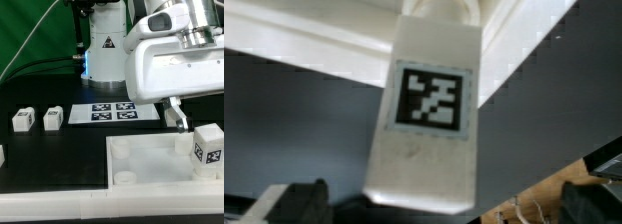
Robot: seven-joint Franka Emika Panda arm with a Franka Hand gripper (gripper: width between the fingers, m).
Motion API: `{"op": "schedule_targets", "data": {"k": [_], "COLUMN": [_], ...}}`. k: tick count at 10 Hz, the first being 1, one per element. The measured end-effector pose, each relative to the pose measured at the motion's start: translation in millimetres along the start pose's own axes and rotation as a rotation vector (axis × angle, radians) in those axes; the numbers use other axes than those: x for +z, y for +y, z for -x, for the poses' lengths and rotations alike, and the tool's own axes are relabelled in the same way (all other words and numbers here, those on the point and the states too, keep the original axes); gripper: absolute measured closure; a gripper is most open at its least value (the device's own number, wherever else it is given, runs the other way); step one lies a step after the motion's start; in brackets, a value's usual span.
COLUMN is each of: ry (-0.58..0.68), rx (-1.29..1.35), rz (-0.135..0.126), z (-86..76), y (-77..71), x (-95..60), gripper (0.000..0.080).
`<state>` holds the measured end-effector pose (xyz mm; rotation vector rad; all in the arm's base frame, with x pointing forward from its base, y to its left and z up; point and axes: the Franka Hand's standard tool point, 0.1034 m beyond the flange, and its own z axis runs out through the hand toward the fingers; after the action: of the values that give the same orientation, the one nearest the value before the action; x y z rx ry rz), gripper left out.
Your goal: Assemble one leg
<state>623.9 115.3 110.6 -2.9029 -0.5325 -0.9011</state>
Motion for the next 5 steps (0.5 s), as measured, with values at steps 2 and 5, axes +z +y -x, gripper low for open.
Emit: {"op": "schedule_targets", "data": {"k": [2,5], "ry": [-0.016,-0.04], "rx": [-0.001,0.002], "rz": [0.002,-0.002], "z": [-9.2,-16.2], "y": [6.7,11.2], "x": [-12.2,-18.5], "gripper": [0.015,0.015]}}
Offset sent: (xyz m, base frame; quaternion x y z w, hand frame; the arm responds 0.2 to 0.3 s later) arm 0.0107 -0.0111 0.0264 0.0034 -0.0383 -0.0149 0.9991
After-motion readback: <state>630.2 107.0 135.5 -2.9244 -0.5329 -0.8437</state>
